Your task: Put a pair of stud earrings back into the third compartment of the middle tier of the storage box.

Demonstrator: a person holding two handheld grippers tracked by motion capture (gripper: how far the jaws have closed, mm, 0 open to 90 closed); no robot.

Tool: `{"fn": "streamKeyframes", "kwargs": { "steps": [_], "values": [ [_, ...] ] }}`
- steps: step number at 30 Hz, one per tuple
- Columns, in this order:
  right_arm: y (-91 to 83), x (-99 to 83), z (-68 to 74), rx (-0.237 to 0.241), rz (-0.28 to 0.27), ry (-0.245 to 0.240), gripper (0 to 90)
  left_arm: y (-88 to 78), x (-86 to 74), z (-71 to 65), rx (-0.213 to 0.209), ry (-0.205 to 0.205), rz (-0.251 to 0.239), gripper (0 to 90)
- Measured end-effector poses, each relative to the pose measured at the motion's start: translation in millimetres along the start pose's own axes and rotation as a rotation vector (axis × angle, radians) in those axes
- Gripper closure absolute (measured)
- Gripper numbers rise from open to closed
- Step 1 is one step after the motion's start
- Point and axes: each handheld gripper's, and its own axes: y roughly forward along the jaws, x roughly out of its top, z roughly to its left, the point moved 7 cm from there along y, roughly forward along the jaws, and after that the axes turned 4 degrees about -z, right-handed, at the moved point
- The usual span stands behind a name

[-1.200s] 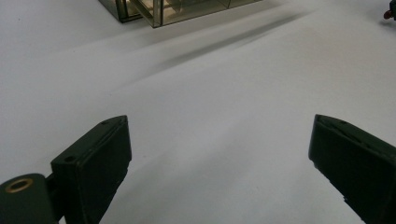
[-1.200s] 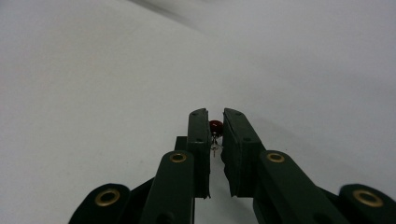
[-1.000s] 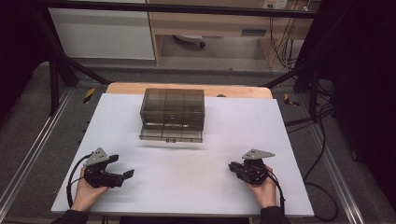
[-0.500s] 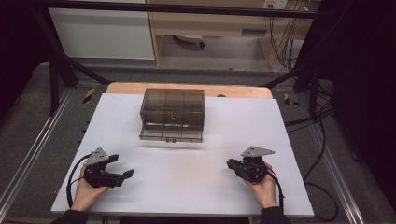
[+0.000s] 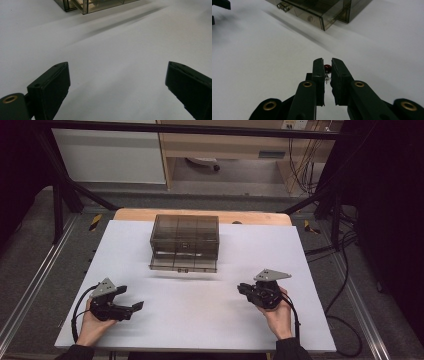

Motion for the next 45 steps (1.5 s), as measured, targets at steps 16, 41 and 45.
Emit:
{"fn": "streamKeyframes", "kwargs": {
  "steps": [16,41,45],
  "values": [
    [20.4,44.4,15.5,0.022,-0.035,-0.019,81.6,0.2,-0.1,-0.1,-0.001,0.0,0.0,5.5],
    [73.4,85.7,29.6,0.035,-0.017,-0.032,81.6,0.0,-0.4,0.5,-0.001,0.002,0.003,5.5],
    [82.6,88.1,29.4,0.033,-0.013,-0.027,81.7,-0.2,-0.2,0.2,-0.002,0.001,0.001,5.5]
  ]
}}
